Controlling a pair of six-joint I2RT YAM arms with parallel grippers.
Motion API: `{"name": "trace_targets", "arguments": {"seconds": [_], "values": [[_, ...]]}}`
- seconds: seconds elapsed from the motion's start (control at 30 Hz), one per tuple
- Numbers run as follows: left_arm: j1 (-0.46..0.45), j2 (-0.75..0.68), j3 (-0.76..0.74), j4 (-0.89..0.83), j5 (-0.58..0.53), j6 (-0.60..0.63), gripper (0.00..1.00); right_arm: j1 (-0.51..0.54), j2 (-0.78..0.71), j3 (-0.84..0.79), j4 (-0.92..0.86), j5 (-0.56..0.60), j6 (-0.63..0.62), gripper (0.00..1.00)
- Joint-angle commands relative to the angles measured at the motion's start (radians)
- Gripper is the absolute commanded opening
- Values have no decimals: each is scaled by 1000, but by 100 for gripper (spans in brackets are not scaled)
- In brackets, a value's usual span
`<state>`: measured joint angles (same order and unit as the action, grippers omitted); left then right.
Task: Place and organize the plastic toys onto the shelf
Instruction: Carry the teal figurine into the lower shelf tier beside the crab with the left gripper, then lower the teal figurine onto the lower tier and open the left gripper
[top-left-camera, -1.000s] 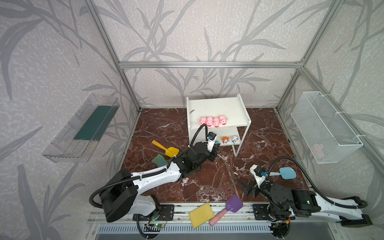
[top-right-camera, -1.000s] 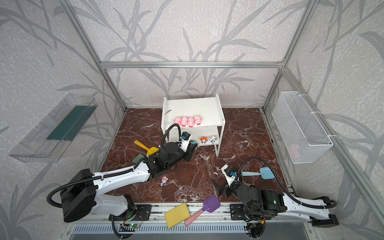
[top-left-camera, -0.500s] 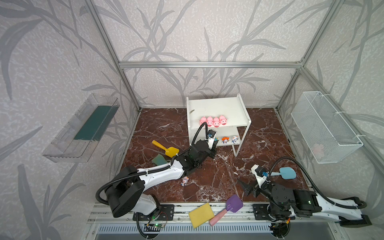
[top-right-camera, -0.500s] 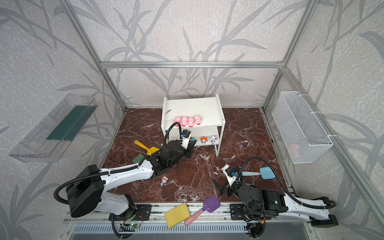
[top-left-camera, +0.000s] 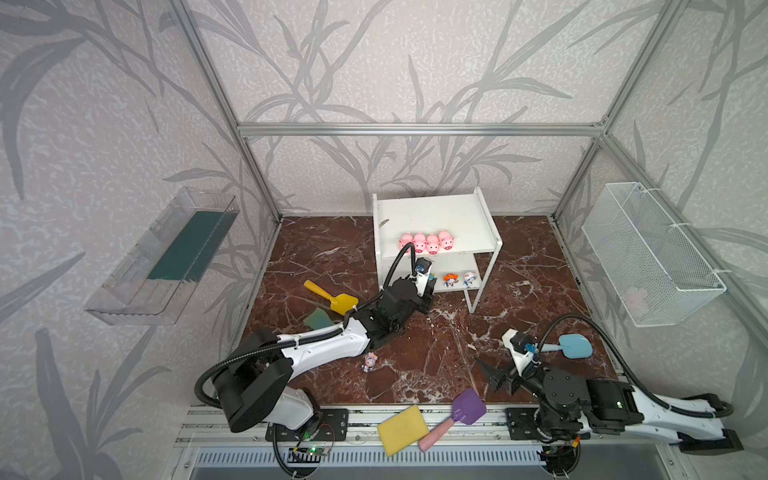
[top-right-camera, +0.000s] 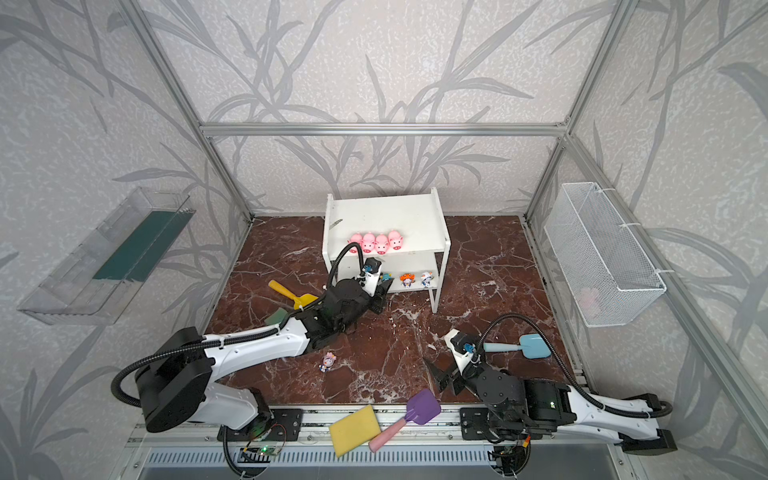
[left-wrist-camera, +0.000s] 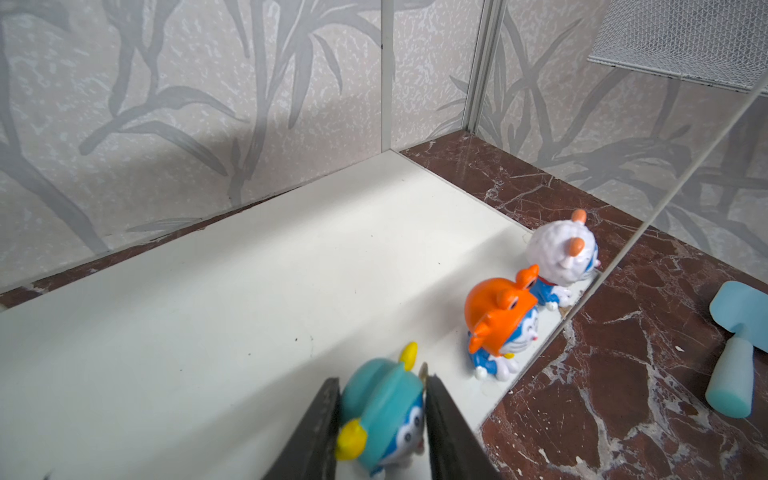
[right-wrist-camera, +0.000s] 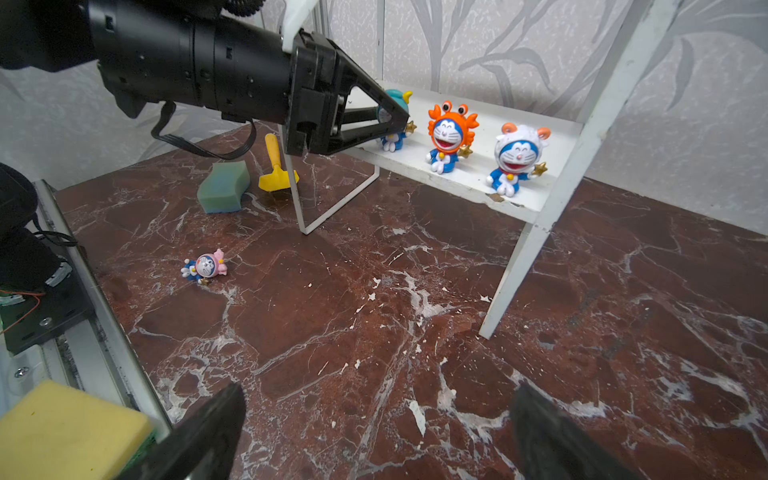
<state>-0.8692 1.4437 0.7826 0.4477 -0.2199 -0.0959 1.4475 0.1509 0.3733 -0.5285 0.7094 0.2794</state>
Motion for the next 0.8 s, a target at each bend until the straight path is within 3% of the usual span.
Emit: {"name": "trace_targets", "arguments": {"seconds": [0.0,0.33,0.53,0.77], "values": [[9,-6,20,20,-16,1,48,8,-11,6,-5,9,-9,99],[9,-60,-4,-8,-37,-7,60,7,-5,1,5,-4,-12,99],[6,-172,-91,-50,-63,-17,64,8,12,-15,50,-22,-20,99],[1,-375,-198,-176,101,-24,65,7,54,-54,151,-52,-43,99]]}}
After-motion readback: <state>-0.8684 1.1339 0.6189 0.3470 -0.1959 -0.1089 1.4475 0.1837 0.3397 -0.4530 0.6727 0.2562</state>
